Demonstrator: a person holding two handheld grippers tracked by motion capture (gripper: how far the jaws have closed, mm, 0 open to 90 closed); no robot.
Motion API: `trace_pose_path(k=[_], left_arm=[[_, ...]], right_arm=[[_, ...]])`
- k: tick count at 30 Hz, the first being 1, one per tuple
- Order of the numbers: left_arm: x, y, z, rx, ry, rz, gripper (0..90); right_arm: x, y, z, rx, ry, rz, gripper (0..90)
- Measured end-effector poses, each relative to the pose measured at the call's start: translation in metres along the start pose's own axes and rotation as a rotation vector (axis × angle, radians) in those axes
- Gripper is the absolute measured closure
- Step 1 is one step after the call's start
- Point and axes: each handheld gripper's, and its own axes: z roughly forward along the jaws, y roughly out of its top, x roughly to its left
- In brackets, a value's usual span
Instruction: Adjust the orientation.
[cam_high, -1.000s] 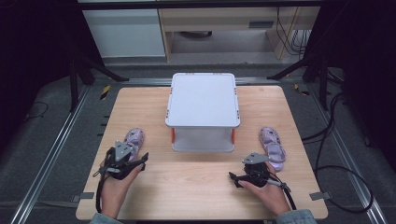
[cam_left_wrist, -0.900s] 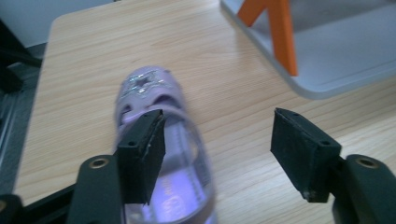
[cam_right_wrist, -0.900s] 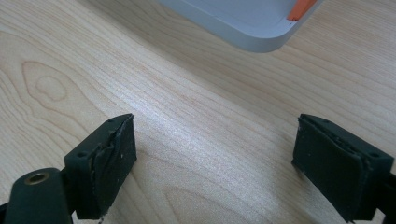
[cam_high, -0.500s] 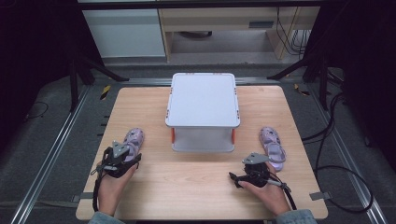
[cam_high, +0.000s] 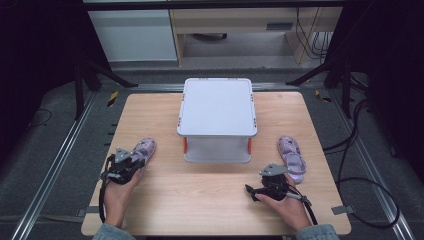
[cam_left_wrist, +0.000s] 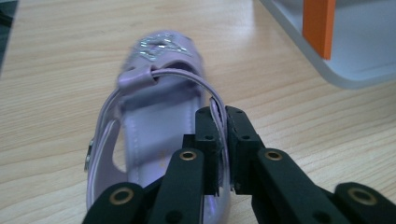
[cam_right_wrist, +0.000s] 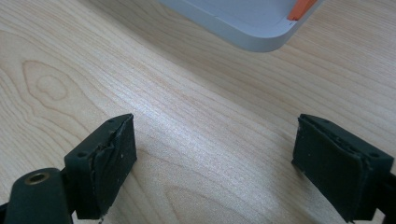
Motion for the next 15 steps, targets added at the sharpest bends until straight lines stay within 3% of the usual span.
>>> trace_pose_path(k=[3, 9, 11, 15], left_arm=[[-0.006, 0.0, -0.015, -0.038, -0.037, 0.005, 85.1], [-0.046, 0.003, -0.043, -0.089, -0.131, 0.084, 85.4], [-0.061, 0.001, -0.046, -0.09, -0.168, 0.109, 85.3], [-0.093, -0.007, -0.041, -0.049, -0.267, 0.162, 85.3]], right_arm=[[0.0, 0.0, 0.0, 0.0, 0.0, 0.0, 13.4], [0.0, 0.0, 0.0, 0.0, 0.0, 0.0, 13.4], [0.0, 0.0, 0.0, 0.0, 0.0, 0.0, 13.4], [0.0, 0.0, 0.0, 0.0, 0.001, -0.001, 13.4]])
